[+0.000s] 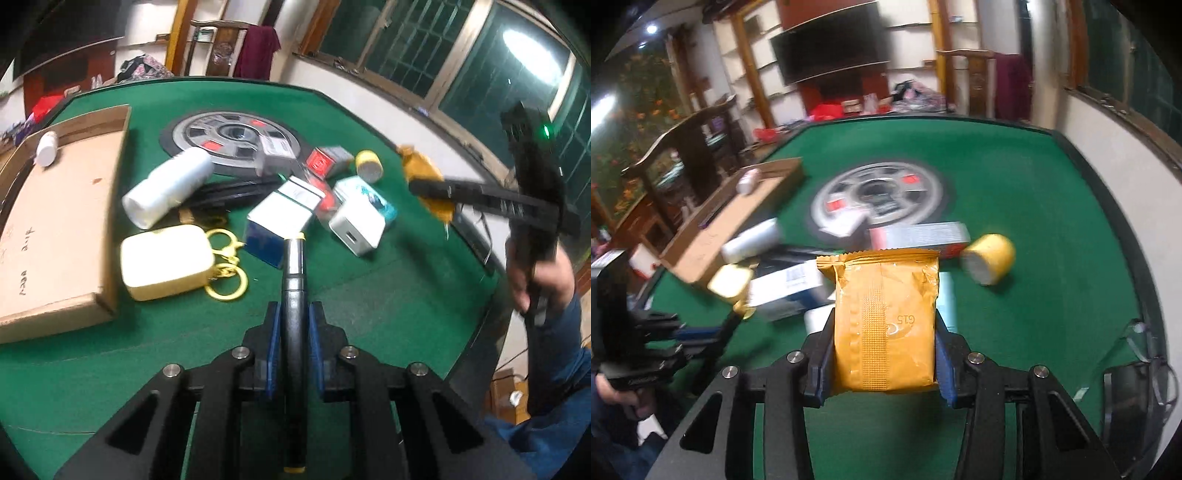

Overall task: Organize objects
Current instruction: 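Carry marker and packet into the cardboard tray and open both tools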

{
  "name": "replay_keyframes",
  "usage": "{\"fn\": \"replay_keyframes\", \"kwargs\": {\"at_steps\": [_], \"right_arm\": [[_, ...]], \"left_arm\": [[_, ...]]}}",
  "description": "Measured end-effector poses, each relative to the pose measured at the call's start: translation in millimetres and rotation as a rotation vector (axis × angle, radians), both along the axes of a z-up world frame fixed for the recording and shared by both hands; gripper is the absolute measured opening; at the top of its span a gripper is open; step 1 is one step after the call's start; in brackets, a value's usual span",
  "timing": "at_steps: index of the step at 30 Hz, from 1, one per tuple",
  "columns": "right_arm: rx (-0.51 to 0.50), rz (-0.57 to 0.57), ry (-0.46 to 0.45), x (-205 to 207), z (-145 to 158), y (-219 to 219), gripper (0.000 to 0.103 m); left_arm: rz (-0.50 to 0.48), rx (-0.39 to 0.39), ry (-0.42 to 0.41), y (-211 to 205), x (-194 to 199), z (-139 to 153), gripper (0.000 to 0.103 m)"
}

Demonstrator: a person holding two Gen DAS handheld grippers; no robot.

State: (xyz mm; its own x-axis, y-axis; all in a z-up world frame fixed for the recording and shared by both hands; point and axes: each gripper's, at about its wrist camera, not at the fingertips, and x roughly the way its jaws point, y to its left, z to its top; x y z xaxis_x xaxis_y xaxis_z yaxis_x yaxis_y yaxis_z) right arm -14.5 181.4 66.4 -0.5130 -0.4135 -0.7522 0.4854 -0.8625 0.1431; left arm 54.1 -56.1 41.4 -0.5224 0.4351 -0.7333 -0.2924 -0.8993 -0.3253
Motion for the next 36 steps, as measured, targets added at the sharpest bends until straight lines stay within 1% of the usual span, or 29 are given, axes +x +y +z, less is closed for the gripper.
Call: {"fn": "replay_keyframes", "kwargs": {"at_steps": [7, 11, 18, 25, 31, 36], "right_arm": [[-0.036, 0.15, -0.056, 18, -4, -69, 0.049], [-0.044, 0.2, -0.049, 26, -2, -103, 0.049], [-0.069, 0.265, -0.058, 33, 0, -152, 0.049], [-0.095, 0.258, -0.057, 27, 6, -169, 0.049], [-0.095, 0.252, -0.057, 16, 11, -181, 0.049], [-0.097, 0.236, -0.059, 1, 12, -193, 0.049]], "left_arm": [[0.111, 0.052, 0.064, -55, 10, 24, 0.015], [0.176, 0.08, 0.096, -89, 19, 33, 0.015], [0.237, 0.124, 0.135, -123, 23, 45, 0.015], [0.268, 0.167, 0.181, -142, 23, 52, 0.015], [0.294, 0.196, 0.188, -161, 19, 55, 0.015], [0.327, 0.201, 0.192, -178, 8, 55, 0.015]]}}
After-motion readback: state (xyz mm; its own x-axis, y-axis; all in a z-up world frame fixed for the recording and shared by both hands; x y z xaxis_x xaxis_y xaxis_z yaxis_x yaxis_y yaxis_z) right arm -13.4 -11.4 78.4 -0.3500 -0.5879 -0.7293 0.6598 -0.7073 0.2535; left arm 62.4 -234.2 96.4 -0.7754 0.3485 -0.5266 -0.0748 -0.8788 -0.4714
